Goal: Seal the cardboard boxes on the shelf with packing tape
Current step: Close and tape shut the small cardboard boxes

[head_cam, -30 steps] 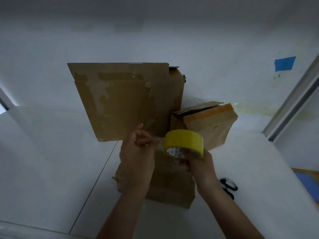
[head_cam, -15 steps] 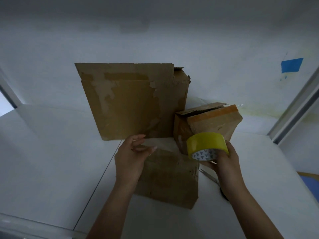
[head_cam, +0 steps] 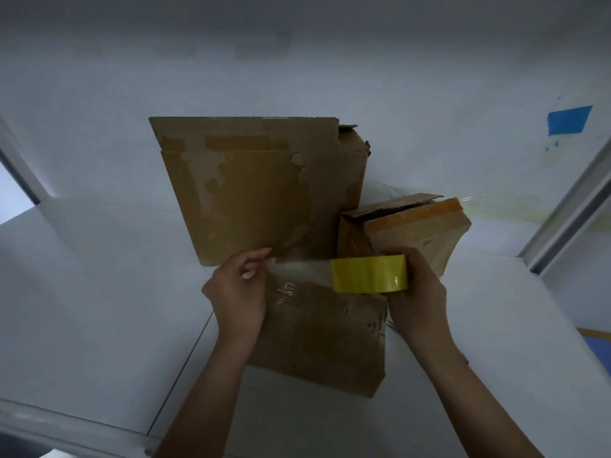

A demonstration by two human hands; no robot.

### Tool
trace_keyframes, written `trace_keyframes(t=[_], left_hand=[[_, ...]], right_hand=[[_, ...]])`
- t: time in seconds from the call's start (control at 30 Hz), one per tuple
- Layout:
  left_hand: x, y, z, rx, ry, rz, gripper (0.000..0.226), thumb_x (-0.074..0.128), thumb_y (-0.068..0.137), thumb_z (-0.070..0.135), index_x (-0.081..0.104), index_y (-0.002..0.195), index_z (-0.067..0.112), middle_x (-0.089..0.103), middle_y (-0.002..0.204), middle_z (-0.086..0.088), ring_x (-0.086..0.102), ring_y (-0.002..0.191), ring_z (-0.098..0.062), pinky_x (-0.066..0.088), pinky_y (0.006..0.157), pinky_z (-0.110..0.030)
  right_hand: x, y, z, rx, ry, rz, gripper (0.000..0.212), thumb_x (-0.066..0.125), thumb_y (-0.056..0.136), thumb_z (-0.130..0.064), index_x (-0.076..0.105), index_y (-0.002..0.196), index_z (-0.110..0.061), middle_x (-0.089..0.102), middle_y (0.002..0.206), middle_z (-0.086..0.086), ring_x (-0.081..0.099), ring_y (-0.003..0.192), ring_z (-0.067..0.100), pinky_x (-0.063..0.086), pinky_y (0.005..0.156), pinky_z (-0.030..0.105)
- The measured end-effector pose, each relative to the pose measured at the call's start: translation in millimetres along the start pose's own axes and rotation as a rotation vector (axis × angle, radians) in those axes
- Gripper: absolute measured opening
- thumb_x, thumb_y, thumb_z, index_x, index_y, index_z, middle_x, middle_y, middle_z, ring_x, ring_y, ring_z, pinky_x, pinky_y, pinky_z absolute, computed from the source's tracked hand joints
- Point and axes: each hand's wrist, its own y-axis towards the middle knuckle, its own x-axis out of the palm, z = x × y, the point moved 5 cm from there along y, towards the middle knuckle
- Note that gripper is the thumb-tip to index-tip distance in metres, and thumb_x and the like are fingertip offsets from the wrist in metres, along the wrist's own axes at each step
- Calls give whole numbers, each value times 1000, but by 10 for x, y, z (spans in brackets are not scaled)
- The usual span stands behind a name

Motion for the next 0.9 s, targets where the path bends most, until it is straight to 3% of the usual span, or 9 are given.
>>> trace_keyframes(t=[0.1, 0.17, 0.23, 0.33, 0.4, 0.5, 0.7, 0.83, 0.9], left_hand=[[-41, 116, -107, -121, -88, -6, 12, 81, 81, 22, 79, 88, 31, 74, 82, 14, 68, 83, -1, 53, 96, -37], [-27, 182, -227, -281, -262, -30, 17, 84, 77, 15, 80, 82, 30, 77, 87, 8, 72, 91, -15, 53, 98, -40], [-76, 230, -283, -324, -322, 3, 22, 83, 74, 6, 80, 76, 27, 77, 89, 4, 72, 93, -20, 54, 97, -42], [-246, 328, -335, -298, -325, 88, 23, 80, 73, -2, 77, 72, 20, 77, 87, 0, 73, 88, -17, 57, 94, -40], [-295, 384, -392, -313, -342, 75, 21, 80, 73, -3, 76, 71, 17, 77, 89, 2, 72, 89, -14, 56, 95, -38], [-232, 406, -427, -285, -320, 48, 23, 80, 74, -3, 76, 67, 18, 77, 91, 4, 72, 93, -17, 55, 96, -42], [-247, 518, -594, -298, -344, 74, 39, 76, 68, -15, 72, 53, 21, 77, 87, 3, 73, 87, -21, 56, 94, -44], [-319, 580, -699, -316, -295, 14, 23, 81, 64, -9, 72, 61, 12, 77, 90, -4, 72, 93, -23, 51, 101, -44], [-279, 574, -785, -328, -234, 0, 26, 84, 65, -3, 73, 58, 20, 77, 89, 0, 71, 96, -20, 49, 103, -44]], right_hand=[[91, 18, 0, -5, -57, -61, 26, 66, 85, -2, 58, 108, -8, 48, 77, -21, 45, 68, -6, 38, 57, 2], [123, 53, -26, -17, -109, -87, 23, 64, 85, -1, 59, 107, -8, 47, 76, -20, 44, 66, -7, 37, 54, 5], [107, 89, -36, -29, -140, -77, 23, 63, 85, -1, 61, 108, -7, 53, 79, -12, 44, 67, -4, 35, 55, 8], [-13, 131, 75, -50, -302, 23, 34, 64, 80, 3, 63, 112, -5, 67, 93, 14, 59, 76, 27, 36, 63, 26], [-83, 132, 176, -80, -431, 79, 35, 69, 78, -1, 66, 112, -7, 67, 95, 18, 56, 86, 38, 38, 63, 32], [-80, 107, 222, -172, -540, 159, 33, 72, 74, -3, 67, 107, -6, 67, 92, 18, 50, 86, 39, 40, 62, 38], [-198, 117, 375, -231, -625, 243, 50, 39, 68, -22, 72, 104, -15, 62, 97, 18, 38, 89, 32, 25, 68, 36], [-326, 40, 633, -149, -465, 199, 57, 35, 63, -8, 75, 104, -14, 59, 93, 12, 45, 92, 33, 37, 65, 33], [-312, 5, 711, -53, -360, 147, 62, 36, 57, -3, 73, 106, -14, 59, 96, 11, 53, 91, 32, 36, 65, 30]])
